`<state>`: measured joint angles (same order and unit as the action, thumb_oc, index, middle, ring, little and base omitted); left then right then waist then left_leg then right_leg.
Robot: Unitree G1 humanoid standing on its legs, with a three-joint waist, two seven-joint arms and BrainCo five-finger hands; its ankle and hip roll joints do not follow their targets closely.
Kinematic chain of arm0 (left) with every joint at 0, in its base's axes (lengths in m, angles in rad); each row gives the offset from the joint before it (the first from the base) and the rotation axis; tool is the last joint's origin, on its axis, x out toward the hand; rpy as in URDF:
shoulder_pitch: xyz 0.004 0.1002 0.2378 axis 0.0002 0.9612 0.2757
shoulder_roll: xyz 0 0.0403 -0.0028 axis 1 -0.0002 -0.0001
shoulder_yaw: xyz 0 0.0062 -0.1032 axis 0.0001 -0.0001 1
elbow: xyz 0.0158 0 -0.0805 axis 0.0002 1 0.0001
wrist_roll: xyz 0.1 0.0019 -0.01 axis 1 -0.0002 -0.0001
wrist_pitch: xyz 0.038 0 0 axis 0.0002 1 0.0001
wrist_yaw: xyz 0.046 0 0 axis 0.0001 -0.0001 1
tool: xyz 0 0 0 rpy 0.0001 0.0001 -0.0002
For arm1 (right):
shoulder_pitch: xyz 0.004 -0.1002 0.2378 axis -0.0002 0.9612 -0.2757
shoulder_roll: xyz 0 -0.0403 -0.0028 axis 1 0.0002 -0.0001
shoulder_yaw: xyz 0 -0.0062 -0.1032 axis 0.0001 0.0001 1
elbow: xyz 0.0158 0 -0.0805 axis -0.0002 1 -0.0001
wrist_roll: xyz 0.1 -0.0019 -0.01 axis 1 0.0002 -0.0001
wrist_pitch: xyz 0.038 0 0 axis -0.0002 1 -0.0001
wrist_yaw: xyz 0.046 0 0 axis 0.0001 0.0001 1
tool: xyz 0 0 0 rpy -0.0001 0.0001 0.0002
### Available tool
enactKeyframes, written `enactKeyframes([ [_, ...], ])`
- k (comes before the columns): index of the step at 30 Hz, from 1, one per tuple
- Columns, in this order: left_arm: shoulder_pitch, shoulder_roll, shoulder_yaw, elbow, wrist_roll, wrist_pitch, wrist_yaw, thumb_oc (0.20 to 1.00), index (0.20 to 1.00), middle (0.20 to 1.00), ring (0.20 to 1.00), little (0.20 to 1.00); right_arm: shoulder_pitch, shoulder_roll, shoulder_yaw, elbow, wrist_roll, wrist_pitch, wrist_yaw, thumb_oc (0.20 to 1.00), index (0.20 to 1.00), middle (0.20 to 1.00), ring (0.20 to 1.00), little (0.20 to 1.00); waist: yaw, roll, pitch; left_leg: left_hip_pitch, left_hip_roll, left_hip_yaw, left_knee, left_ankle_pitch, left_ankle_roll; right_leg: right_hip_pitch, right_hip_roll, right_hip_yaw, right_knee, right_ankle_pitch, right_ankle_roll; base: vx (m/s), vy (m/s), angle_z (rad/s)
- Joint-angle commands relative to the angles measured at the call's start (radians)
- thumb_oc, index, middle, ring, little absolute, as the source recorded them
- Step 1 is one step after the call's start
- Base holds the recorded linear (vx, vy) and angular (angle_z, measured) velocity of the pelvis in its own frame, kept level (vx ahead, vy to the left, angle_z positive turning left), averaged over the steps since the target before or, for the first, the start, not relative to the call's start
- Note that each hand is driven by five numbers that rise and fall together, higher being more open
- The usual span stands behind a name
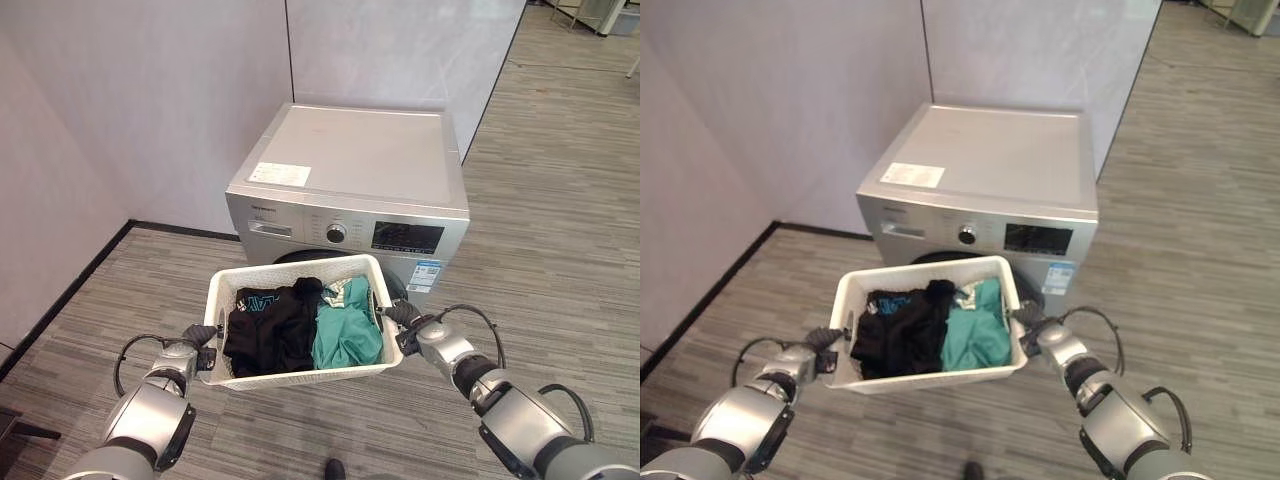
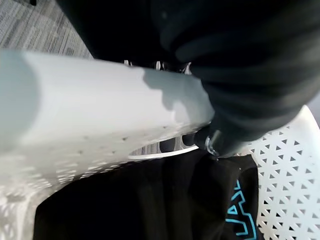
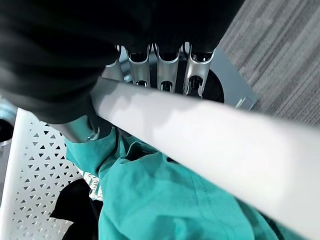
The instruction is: Grab the laundry basket,head to the washer,open it,put in the laundry and shut it.
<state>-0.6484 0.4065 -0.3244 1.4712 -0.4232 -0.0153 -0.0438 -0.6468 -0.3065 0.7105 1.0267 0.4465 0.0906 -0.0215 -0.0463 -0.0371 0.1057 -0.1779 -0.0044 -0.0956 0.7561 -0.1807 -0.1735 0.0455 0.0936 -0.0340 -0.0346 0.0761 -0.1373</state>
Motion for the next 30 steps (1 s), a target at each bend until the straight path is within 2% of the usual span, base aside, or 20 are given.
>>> enactKeyframes([
  [1,-0.067,0.043,-0.021,0.036,-0.068,-0.027,0.013,0.200,0.200,0.200,0.200,0.200,-0.081,0.060,-0.072,-0.224,0.132,-0.145,0.090,0.200,0.200,0.200,0.200,0.200,0.021,-0.001,0.019,0.079,0.074,0.129,-0.579,0.181,0.122,-0.014,-0.084,0.006,0.028,-0.091,0.202,0.06,0.112,0.17],
  [2,-0.071,0.052,-0.026,0.033,-0.072,-0.033,0.023,0.200,0.200,0.200,0.200,0.200,-0.072,0.052,-0.049,-0.287,0.121,-0.155,0.102,0.200,0.200,0.200,0.200,0.200,0.026,0.002,0.029,0.066,0.085,0.121,-0.624,0.222,0.113,-0.008,-0.081,0.009,0.036,-0.099,0.205,0.04,0.090,0.16],
  [3,-0.070,0.051,-0.026,0.033,-0.072,-0.033,0.023,0.200,0.200,0.200,0.200,0.200,-0.071,0.051,-0.049,-0.289,0.120,-0.154,0.101,0.200,0.200,0.200,0.200,0.200,0.026,0.002,0.030,0.069,0.084,0.121,-0.626,0.223,0.113,-0.006,-0.082,0.009,0.036,-0.100,0.205,0.03,0.055,0.07],
  [4,-0.048,0.074,-0.013,0.028,-0.076,-0.032,0.020,0.200,0.200,0.200,0.200,0.200,-0.070,0.041,-0.027,-0.340,0.115,-0.149,0.119,0.200,0.200,0.200,0.200,0.200,0.033,0.004,0.031,0.093,0.066,0.097,-0.608,0.190,0.117,-0.011,-0.087,0.018,0.064,-0.108,0.209,0.04,0.067,0.01],
  [6,-0.012,0.091,-0.014,0.027,-0.051,-0.028,-0.007,0.200,0.200,0.200,0.200,0.200,-0.040,0.079,0.004,-0.436,0.156,-0.164,0.159,0.200,0.200,0.200,0.200,0.200,0.051,0.010,0.016,0.144,0.036,0.054,-0.691,0.190,0.130,-0.011,-0.093,0.024,0.062,-0.108,0.215,0.11,0.148,-0.39],
  [12,0.040,0.118,-0.001,0.014,-0.001,-0.029,-0.022,0.200,0.200,0.200,0.200,0.200,-0.041,0.105,0.077,-0.529,0.141,-0.167,0.197,0.200,0.200,0.200,0.200,0.200,0.091,0.026,-0.015,0.205,0.011,0.030,-0.753,0.183,0.148,0.012,-0.119,0.024,0.032,-0.103,0.227,0.07,0.112,0.02],
  [15,0.047,0.120,0.003,0.011,-0.001,-0.031,-0.022,0.200,0.200,0.200,0.200,0.200,-0.052,0.131,0.090,-0.522,0.129,-0.163,0.196,0.200,0.200,0.200,0.200,0.200,0.110,0.028,-0.025,0.217,0.009,0.026,-0.782,0.188,0.154,0.021,-0.127,0.016,0.016,-0.099,0.232,0.04,0.071,0.17],
  [17,0.042,0.127,-0.005,0.004,-0.007,-0.033,-0.010,0.200,0.200,0.200,0.200,0.200,-0.110,0.193,0.110,-0.457,0.094,-0.161,0.176,0.200,0.200,0.200,0.200,0.200,0.143,0.027,-0.039,0.229,0.005,0.009,-0.814,0.196,0.162,0.026,-0.135,0.001,0.000,-0.091,0.240,0.04,0.063,0.21],
  [22,0.028,0.160,-0.028,-0.001,-0.025,-0.031,-0.002,0.200,0.200,0.200,0.200,0.200,-0.213,0.265,0.138,-0.342,0.078,-0.147,0.155,0.200,0.200,0.200,0.200,0.200,0.175,0.022,-0.053,0.231,0.001,-0.001,-0.821,0.194,0.167,0.029,-0.139,-0.009,-0.013,-0.086,0.242,0.03,0.019,0.16],
  [30,-0.066,0.255,-0.090,-0.003,-0.024,-0.024,0.019,0.200,0.200,0.200,0.200,0.200,-0.372,0.292,0.148,-0.261,0.127,-0.138,0.122,0.200,0.200,0.200,0.200,0.200,0.201,0.016,-0.068,0.227,0.001,-0.020,-0.820,0.193,0.164,0.036,-0.138,-0.034,-0.014,-0.093,0.239,0.03,-0.011,0.12],
])
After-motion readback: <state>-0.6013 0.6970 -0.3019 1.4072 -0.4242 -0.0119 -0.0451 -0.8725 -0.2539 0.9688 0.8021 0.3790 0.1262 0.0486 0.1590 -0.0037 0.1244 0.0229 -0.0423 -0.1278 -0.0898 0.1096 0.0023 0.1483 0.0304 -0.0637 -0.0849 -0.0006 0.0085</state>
